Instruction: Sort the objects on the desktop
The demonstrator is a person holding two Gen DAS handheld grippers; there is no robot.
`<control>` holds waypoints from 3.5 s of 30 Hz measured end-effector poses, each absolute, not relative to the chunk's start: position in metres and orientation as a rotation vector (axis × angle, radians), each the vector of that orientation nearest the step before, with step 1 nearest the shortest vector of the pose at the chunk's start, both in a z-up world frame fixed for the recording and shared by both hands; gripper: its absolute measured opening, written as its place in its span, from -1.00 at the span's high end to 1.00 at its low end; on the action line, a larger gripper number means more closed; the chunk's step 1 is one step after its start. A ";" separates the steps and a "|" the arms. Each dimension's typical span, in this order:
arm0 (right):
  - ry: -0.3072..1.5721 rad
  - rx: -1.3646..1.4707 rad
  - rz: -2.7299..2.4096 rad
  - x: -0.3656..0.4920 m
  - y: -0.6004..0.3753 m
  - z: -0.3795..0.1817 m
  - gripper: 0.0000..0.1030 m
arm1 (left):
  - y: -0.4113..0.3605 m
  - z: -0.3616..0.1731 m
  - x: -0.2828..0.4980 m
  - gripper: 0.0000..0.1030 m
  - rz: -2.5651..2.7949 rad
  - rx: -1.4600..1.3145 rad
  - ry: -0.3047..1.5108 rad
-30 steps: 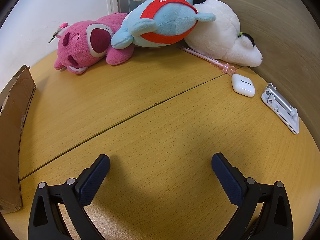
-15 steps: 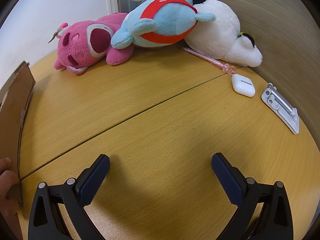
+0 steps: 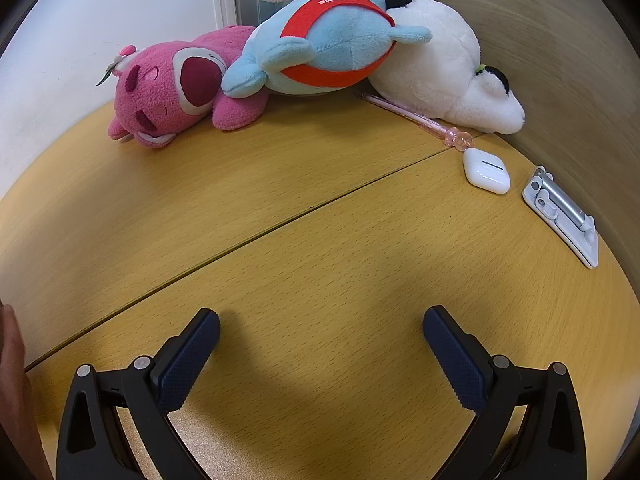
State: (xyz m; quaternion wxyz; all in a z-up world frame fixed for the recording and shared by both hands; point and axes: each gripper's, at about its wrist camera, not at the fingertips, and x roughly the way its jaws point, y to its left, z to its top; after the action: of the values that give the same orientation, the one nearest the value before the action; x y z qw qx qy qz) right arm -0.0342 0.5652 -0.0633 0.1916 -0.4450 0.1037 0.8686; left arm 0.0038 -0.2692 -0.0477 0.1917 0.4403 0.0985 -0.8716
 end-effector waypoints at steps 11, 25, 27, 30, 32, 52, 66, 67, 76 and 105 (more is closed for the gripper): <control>0.284 -1.256 2.450 -0.036 0.566 -0.064 -1.00 | -0.270 -0.048 0.004 -1.00 -2.446 1.237 0.277; 0.283 -1.255 2.451 -0.036 0.566 -0.062 -1.00 | -0.269 -0.049 0.003 -1.00 -2.446 1.237 0.278; 0.283 -1.256 2.451 -0.036 0.566 -0.063 -1.00 | -0.270 -0.049 0.003 -1.00 -2.446 1.235 0.278; 0.283 -1.256 2.451 -0.036 0.566 -0.063 -1.00 | -0.270 -0.049 0.003 -1.00 -2.446 1.236 0.279; 0.283 -1.255 2.452 -0.036 0.566 -0.063 -1.00 | -0.270 -0.049 0.003 -1.00 -2.446 1.235 0.279; 0.283 -1.255 2.452 -0.036 0.565 -0.063 -1.00 | -0.270 -0.049 0.003 -1.00 -2.444 1.235 0.280; 0.282 -1.255 2.453 -0.036 0.565 -0.063 -1.00 | -0.270 -0.048 0.003 -1.00 -2.444 1.235 0.281; 0.282 -1.255 2.453 -0.036 0.565 -0.063 -1.00 | -0.270 -0.049 0.003 -1.00 -2.444 1.235 0.281; 0.282 -1.255 2.453 -0.036 0.565 -0.063 -1.00 | -0.270 -0.048 0.003 -1.00 -2.443 1.235 0.281; 0.281 -1.255 2.454 -0.036 0.566 -0.063 -1.00 | -0.237 -0.012 0.048 -0.99 -2.577 1.171 0.217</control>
State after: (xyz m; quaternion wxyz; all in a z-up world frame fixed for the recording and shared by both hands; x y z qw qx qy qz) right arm -0.0360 0.5656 -0.0631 0.1843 -0.4452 0.0997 0.8706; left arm 0.0478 -0.2374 -0.0120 0.1509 0.4077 0.0755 -0.8974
